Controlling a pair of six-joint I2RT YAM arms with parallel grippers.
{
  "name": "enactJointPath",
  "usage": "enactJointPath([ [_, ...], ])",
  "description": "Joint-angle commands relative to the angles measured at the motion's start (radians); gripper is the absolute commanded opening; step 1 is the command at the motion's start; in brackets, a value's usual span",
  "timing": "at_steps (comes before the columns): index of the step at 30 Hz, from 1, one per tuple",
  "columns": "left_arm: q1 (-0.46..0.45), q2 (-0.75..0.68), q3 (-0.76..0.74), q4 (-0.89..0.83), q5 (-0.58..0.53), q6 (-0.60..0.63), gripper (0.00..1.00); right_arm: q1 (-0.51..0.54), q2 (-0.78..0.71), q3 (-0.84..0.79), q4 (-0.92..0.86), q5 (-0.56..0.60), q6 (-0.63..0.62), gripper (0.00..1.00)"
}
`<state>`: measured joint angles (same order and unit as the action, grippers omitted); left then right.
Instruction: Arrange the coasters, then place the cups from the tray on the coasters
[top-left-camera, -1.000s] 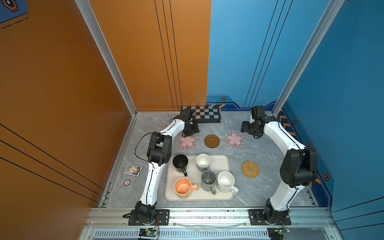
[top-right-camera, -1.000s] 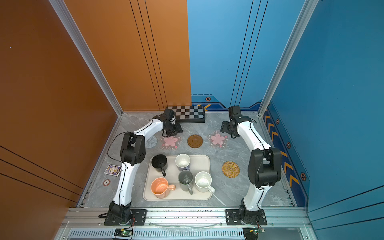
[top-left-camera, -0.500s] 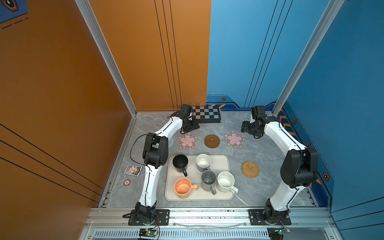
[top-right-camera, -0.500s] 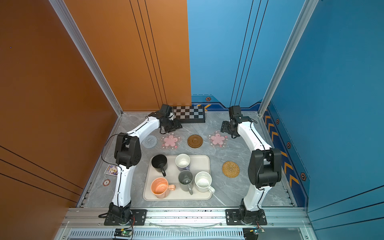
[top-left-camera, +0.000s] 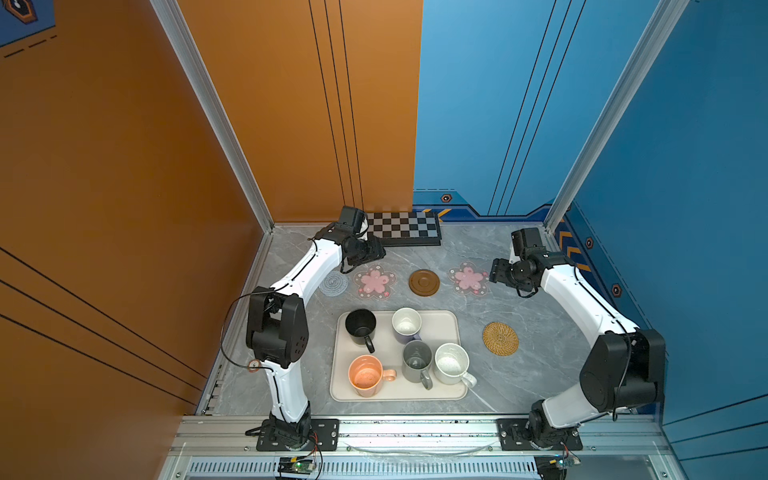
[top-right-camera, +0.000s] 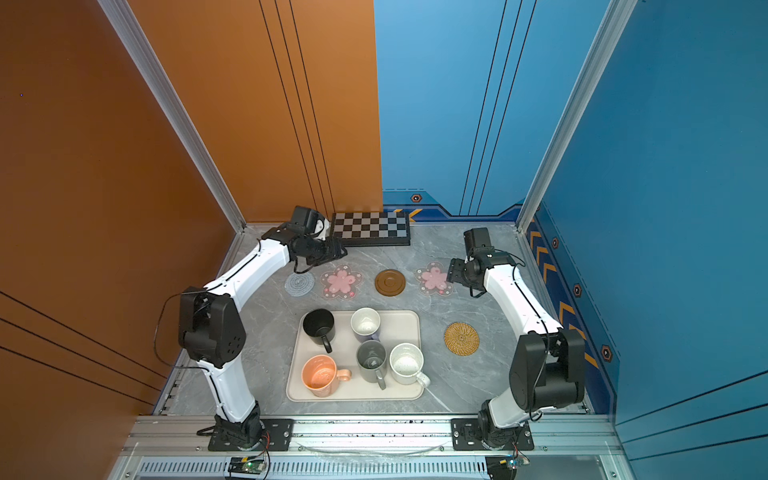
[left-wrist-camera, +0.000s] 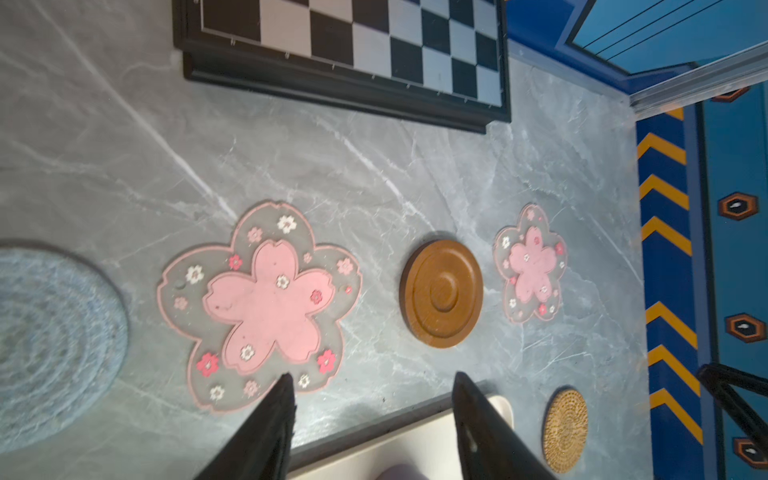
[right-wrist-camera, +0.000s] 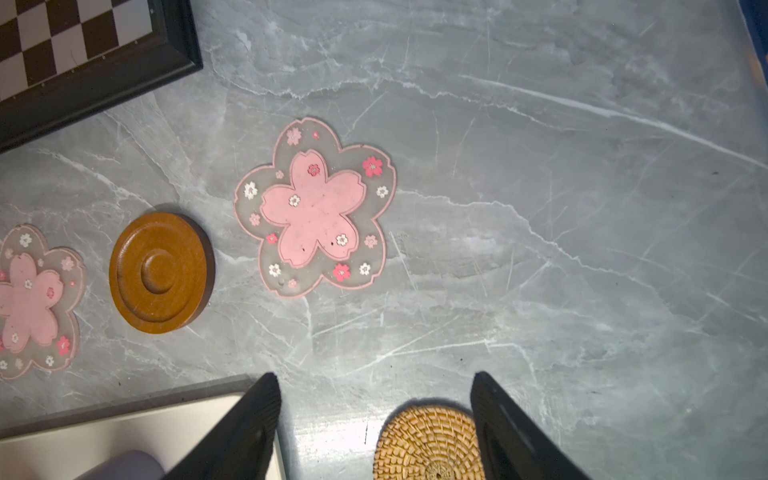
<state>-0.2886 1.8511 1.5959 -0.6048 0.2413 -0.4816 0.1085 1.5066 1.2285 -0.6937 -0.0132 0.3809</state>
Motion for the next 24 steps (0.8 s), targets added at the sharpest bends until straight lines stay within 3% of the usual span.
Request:
enactJointPath([
  [1, 0.008, -0.099, -0.085, -0.046, -0.05, 0.036, 0.62, 0.008, -0.078, -0.062, -0.041, 0.033, 0.021, 0.75],
  [8, 0.001, -0.096, -0.192, -0.047, -0.059, 0.022, 0.62, 0.0, -0.178, -0.164, -0.043, 0.046, 0.019, 0.76],
  [24, -0.041, 0.195, -0.035, -0.049, 0.01, -0.07, 0.6, -0.013, -0.117, -0.189, -0.001, 0.058, -0.01, 0.76],
])
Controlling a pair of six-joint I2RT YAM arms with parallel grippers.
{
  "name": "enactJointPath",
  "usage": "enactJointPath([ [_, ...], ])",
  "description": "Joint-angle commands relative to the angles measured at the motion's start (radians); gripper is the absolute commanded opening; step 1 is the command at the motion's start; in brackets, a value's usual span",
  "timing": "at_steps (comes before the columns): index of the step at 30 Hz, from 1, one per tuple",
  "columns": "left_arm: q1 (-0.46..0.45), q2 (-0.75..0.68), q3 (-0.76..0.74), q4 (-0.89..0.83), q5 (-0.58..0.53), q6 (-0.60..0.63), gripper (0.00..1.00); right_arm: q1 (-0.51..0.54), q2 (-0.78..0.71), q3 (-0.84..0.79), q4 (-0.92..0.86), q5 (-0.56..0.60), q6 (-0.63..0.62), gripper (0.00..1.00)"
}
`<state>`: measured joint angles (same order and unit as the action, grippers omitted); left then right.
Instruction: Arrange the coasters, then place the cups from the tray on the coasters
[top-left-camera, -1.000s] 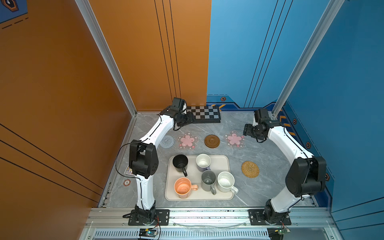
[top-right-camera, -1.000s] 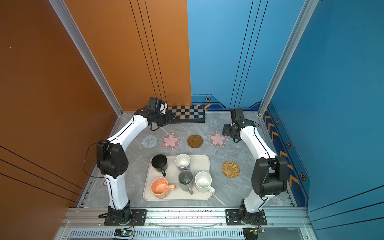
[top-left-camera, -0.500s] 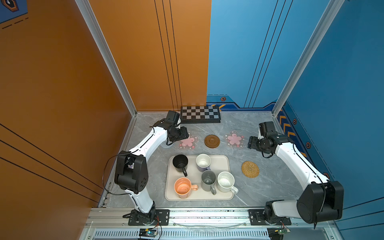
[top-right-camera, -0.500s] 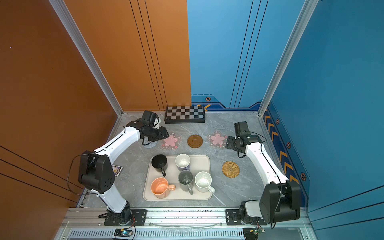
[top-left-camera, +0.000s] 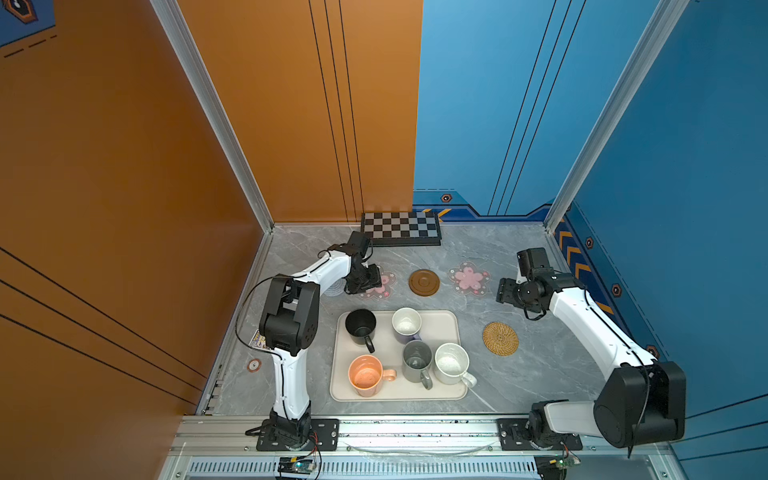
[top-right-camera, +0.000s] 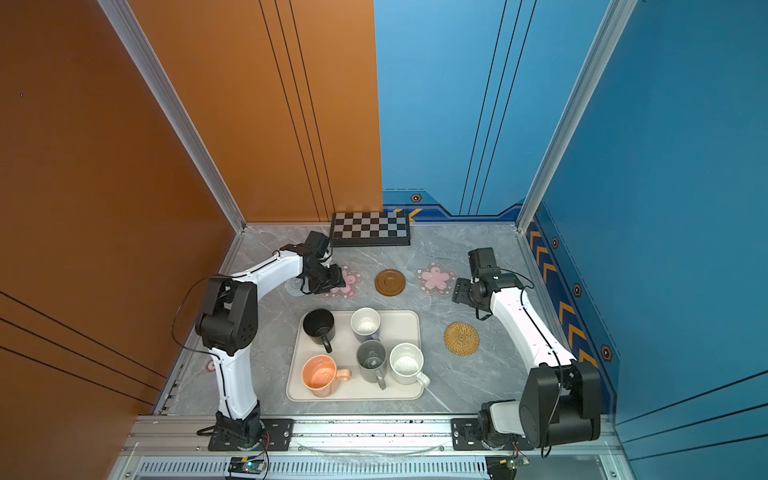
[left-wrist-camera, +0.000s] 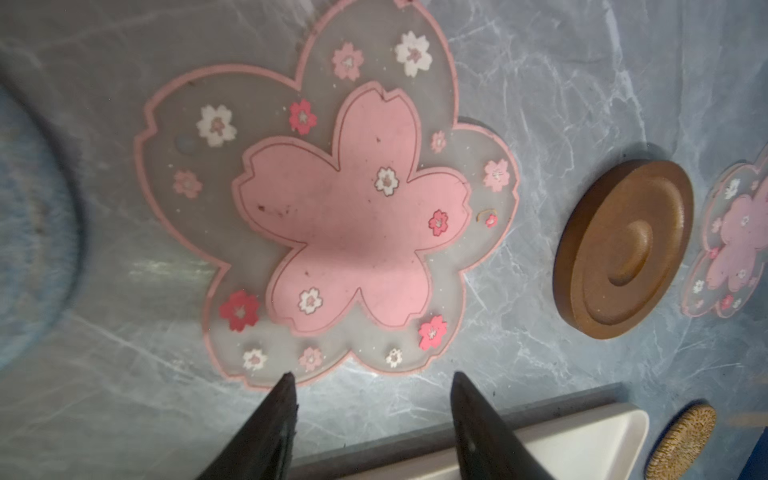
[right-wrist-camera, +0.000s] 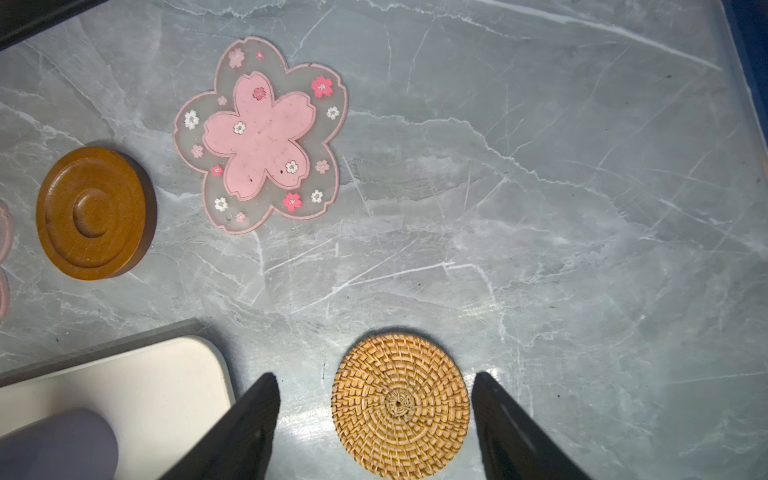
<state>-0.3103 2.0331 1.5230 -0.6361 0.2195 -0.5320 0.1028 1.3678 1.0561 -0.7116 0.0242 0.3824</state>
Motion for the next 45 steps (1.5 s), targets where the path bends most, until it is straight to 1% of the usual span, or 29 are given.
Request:
enactJointPath([
  [1, -0.024, 0.019, 0.044, -0.016, 0.033, -0.023, 0.6, -0.008, 0.029, -0.019, 0.021, 0.017, -0.01, 0.76],
  [7, -0.037, 0.043, 0.058, -0.018, 0.055, -0.042, 0.6, -0.009, 0.053, -0.021, 0.038, 0.01, -0.003, 0.76],
  [13, -0.042, 0.039, 0.03, -0.017, 0.077, -0.05, 0.6, -0.011, 0.051, -0.027, 0.043, 0.008, 0.001, 0.76],
  [22, -0.047, 0.013, -0.022, -0.018, 0.075, -0.042, 0.6, -0.012, 0.047, -0.041, 0.051, 0.002, 0.013, 0.76],
  [31, -0.05, 0.048, -0.015, -0.017, 0.077, -0.04, 0.6, -0.014, 0.035, -0.05, 0.05, 0.0, 0.021, 0.76],
  [45, -0.035, 0.042, -0.035, -0.031, 0.081, -0.026, 0.6, -0.018, 0.042, -0.047, 0.051, -0.01, 0.035, 0.76],
])
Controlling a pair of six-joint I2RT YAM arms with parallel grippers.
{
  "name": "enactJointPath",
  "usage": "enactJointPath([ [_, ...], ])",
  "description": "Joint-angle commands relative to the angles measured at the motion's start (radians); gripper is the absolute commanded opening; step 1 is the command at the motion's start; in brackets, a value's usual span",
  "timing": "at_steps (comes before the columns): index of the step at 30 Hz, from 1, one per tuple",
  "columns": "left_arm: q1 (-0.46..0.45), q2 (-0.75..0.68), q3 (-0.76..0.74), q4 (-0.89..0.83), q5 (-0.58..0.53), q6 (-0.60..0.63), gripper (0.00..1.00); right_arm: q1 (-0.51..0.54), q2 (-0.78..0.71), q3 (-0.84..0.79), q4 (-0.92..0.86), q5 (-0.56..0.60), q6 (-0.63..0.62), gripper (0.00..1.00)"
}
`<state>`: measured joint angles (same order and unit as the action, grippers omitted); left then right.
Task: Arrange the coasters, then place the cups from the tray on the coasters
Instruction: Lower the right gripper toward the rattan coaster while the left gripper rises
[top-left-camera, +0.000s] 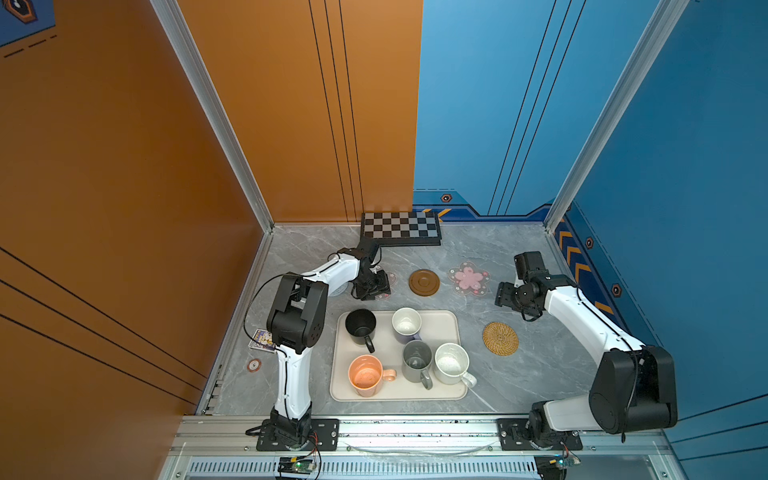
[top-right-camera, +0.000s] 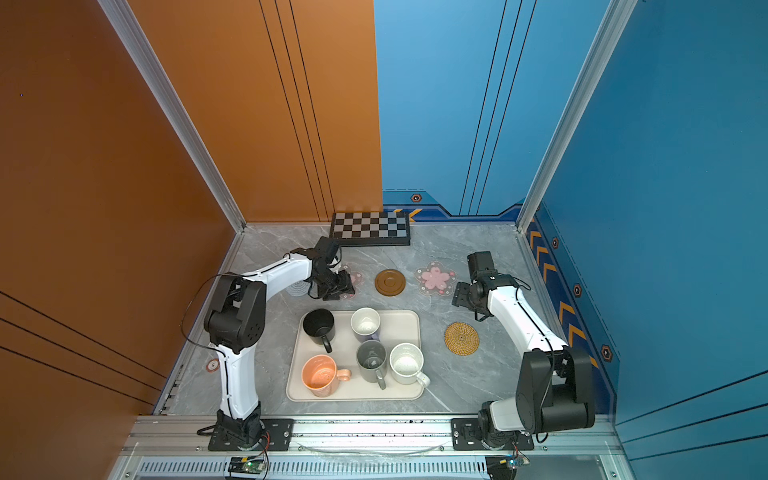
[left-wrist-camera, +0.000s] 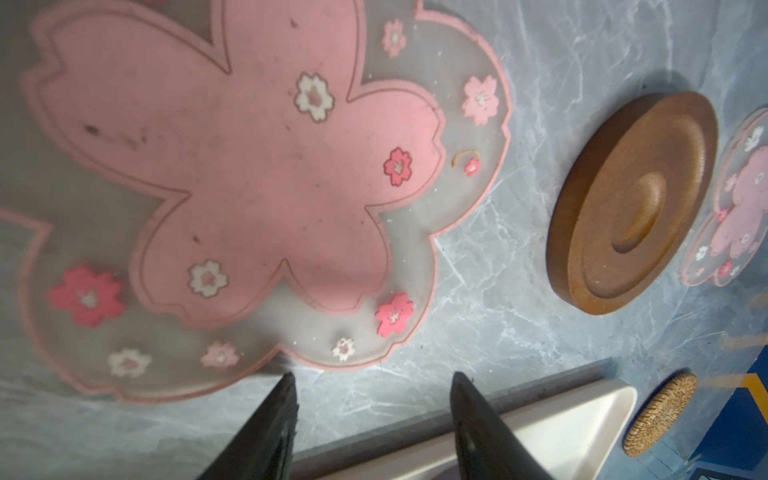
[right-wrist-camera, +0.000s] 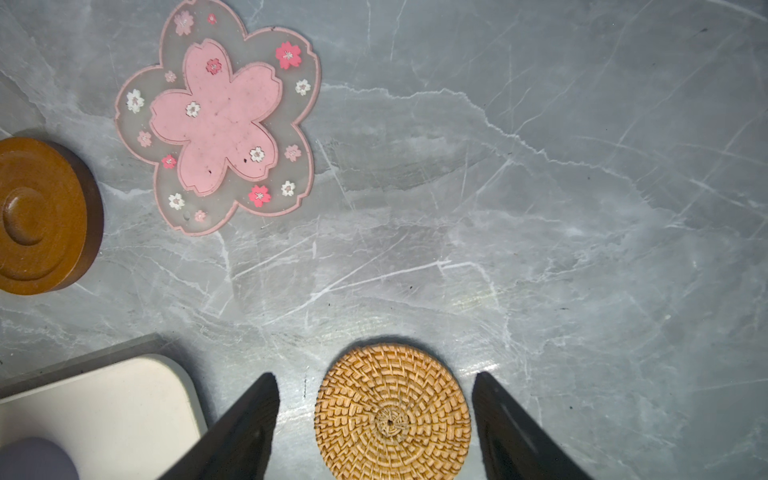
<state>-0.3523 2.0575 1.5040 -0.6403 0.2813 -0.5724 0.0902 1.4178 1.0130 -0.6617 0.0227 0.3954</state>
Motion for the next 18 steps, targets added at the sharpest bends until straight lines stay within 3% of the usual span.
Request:
enactJointPath([
  [1, 0.009, 0.018, -0.018, -0.028, 0.019, 0.016, 0.6, -0.006, -0.007, -0.004, 0.001, -0.011, 0.023, 0.76],
  [18, 0.007, 0.07, 0.004, -0.029, 0.032, 0.014, 0.6, -0.009, -0.011, -0.014, 0.001, -0.008, 0.023, 0.76],
])
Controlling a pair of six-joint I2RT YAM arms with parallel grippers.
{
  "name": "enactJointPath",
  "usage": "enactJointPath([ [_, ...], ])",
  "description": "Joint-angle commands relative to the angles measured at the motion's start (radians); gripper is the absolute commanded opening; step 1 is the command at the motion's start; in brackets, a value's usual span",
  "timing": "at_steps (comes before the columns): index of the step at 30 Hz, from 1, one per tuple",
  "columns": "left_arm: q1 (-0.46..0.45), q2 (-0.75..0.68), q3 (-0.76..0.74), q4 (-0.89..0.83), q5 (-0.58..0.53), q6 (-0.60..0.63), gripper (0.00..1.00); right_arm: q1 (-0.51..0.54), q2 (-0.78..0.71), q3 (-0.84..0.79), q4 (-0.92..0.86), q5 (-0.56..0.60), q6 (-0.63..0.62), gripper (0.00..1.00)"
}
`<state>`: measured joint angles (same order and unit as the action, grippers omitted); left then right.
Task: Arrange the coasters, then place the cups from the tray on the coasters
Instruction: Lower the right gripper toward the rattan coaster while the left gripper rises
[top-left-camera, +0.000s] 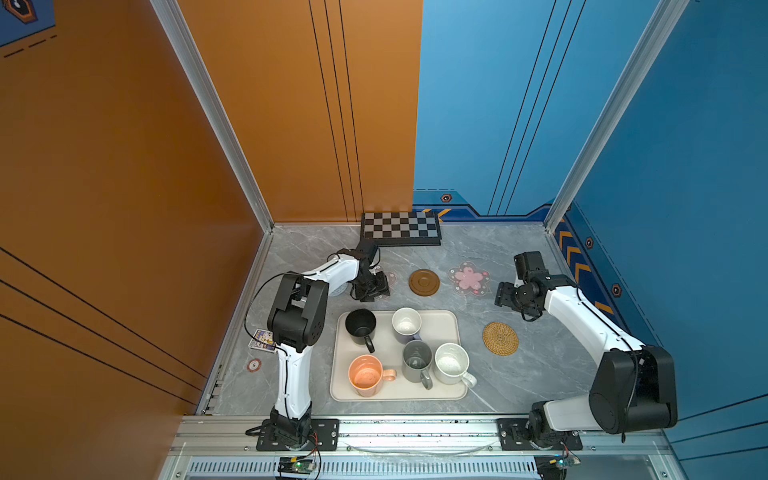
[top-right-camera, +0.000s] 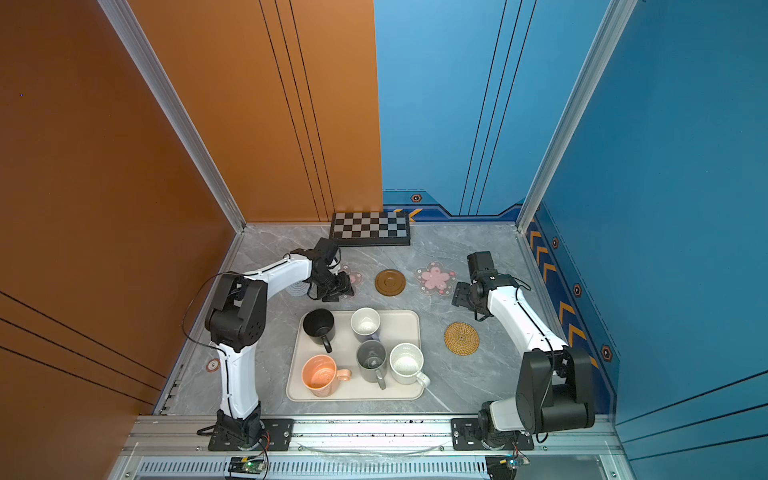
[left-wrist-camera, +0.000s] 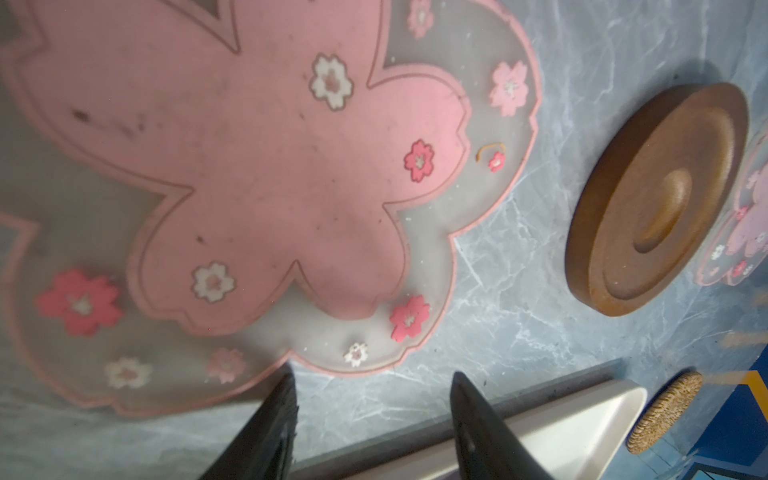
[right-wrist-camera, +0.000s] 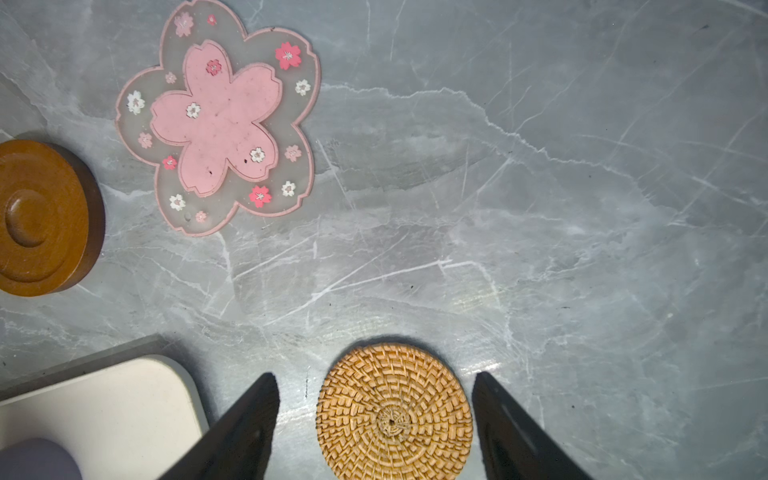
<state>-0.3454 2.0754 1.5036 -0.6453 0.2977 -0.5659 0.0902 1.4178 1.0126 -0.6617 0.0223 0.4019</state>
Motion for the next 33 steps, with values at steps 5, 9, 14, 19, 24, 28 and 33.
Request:
enactJointPath([
  [5, -0.008, 0.06, 0.021, -0.025, 0.035, 0.005, 0.6, -0.009, -0.011, -0.016, 0.001, -0.01, 0.018, 0.76],
  [9, -0.013, 0.066, 0.026, -0.024, 0.041, 0.001, 0.6, -0.009, -0.014, -0.022, 0.002, -0.01, 0.019, 0.76],
  [14, -0.015, 0.063, 0.021, -0.024, 0.041, -0.003, 0.6, -0.01, -0.016, -0.023, 0.001, -0.009, 0.017, 0.76],
  [19, -0.014, 0.037, 0.013, -0.024, 0.048, -0.005, 0.6, -0.01, -0.02, -0.028, 0.001, -0.012, 0.014, 0.76],
  [24, -0.016, -0.046, 0.018, -0.027, 0.067, 0.005, 0.6, -0.016, -0.023, -0.03, 0.001, -0.018, 0.012, 0.76],
  [28, -0.011, -0.104, 0.051, -0.058, 0.061, 0.016, 0.6, -0.018, -0.022, -0.022, 0.001, -0.036, 0.017, 0.76],
  [33, 0.0, -0.168, 0.093, -0.129, 0.038, 0.057, 0.6, -0.019, -0.036, -0.024, -0.007, -0.05, 0.017, 0.76],
])
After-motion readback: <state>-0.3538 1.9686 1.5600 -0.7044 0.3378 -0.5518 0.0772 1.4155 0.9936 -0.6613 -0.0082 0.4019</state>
